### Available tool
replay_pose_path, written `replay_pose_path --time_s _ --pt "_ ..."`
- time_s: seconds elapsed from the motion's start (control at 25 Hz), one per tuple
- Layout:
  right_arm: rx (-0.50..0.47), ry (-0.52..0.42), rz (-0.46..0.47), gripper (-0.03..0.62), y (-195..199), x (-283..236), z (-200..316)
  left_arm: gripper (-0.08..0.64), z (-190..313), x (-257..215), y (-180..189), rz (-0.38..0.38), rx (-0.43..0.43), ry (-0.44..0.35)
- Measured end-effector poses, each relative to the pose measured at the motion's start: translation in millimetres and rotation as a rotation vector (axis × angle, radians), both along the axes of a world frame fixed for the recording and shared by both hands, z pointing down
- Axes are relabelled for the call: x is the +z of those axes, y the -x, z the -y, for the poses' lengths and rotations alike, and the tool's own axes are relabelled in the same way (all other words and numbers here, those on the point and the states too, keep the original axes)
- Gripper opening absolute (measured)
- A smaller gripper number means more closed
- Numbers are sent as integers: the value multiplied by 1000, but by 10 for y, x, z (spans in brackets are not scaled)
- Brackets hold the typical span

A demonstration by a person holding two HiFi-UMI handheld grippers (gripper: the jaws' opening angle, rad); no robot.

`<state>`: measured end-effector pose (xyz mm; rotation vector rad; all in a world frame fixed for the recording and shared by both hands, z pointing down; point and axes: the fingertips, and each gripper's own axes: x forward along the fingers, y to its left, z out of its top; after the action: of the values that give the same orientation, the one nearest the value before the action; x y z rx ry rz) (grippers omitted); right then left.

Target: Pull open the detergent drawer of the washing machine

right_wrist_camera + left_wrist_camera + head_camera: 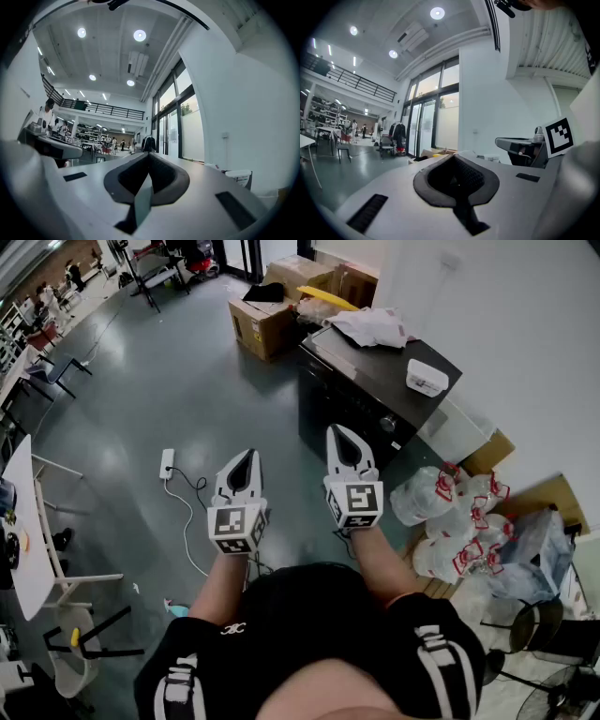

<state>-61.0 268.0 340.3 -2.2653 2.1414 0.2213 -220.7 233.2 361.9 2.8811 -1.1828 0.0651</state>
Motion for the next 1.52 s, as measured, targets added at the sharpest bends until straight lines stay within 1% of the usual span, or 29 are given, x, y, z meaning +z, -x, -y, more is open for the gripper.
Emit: replay_pose_path --time_s 0.32,0.6,0.8,1.0,1.12,1.24,1.4,1.52 --pt "3 -12 3 2 74 -31 -21 0 -12 -18 43 -2 15 -5" --pt "26 18 -6 2 283 52 0 0 14 18 215 -7 47 -7" --pt "41 8 -2 2 378 86 -26 0 41 30 296 -6 68 -18" --pt "21 7 -4 2 394 120 56 0 117 59 279 -3 77 -21" --pt "16 13 -8 2 312 194 197 0 232 85 214 -8 69 -31" --pt "-1 20 -11 2 175 254 444 0 448 136 114 -6 45 -27" --pt "-31 15 -34 2 -60 264 914 0 888 220 -104 3 13 -19" --pt "-46 7 -31 2 -287 247 1308 0 1251 210 -315 9 -4 -33"
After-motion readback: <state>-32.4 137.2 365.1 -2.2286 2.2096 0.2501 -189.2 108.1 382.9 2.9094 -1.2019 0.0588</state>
